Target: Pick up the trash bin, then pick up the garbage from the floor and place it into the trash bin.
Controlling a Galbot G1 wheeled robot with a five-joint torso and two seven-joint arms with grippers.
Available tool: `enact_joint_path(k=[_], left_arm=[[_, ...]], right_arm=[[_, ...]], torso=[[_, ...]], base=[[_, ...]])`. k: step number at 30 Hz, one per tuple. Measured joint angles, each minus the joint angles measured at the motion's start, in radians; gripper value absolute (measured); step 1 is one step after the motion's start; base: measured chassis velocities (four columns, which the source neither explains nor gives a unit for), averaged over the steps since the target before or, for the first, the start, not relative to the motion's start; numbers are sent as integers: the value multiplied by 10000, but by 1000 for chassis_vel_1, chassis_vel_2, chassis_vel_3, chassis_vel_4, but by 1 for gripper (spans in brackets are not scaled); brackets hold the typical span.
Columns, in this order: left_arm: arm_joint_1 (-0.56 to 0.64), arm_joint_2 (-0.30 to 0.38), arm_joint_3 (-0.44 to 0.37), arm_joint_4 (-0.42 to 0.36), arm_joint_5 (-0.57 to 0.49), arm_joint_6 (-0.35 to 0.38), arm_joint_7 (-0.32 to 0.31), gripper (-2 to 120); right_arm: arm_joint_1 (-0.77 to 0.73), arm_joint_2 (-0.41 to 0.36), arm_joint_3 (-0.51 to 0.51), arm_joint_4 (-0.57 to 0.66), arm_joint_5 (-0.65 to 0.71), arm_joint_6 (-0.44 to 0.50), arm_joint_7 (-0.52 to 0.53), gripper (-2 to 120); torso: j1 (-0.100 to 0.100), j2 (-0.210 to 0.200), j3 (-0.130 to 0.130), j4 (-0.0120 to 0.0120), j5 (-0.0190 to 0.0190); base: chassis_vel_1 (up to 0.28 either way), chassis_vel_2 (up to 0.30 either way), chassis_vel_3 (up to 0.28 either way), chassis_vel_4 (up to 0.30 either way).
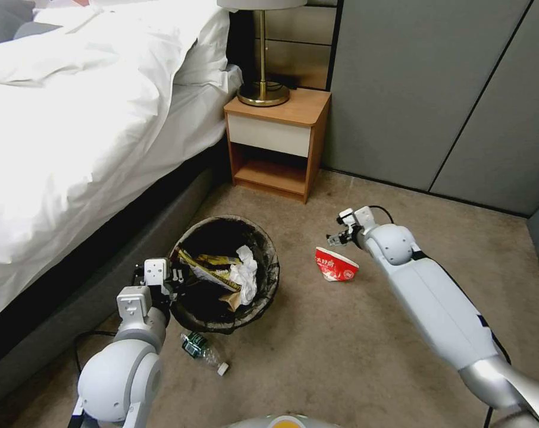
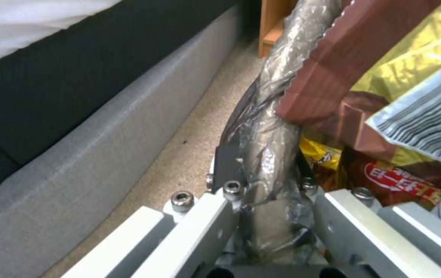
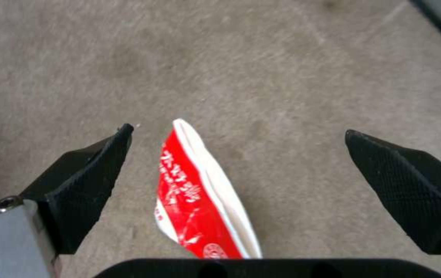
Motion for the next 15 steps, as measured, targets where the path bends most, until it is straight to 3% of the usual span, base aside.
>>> enact_joint_path(k=[4,9,15], left_arm=[[5,-21,-12,14,18,-16,4,0],[8,-51,-49,20,56,-35,7,0],[12,-78,-49,55,102,-48,15,0]], right_arm=[[88,78,-93,-290,-130,10,-247,100],[143,-77,-384,-1150,-518,33,-1540,100],[183,-101,-407,-2008,-1139,759,-2664,100]], torso=[[0,0,0,2,0],[0,1,-1,-2,1],[-1,0,-1,1,2]], base=[[0,0,0,0],[0,0,0,0],[0,0,0,0]])
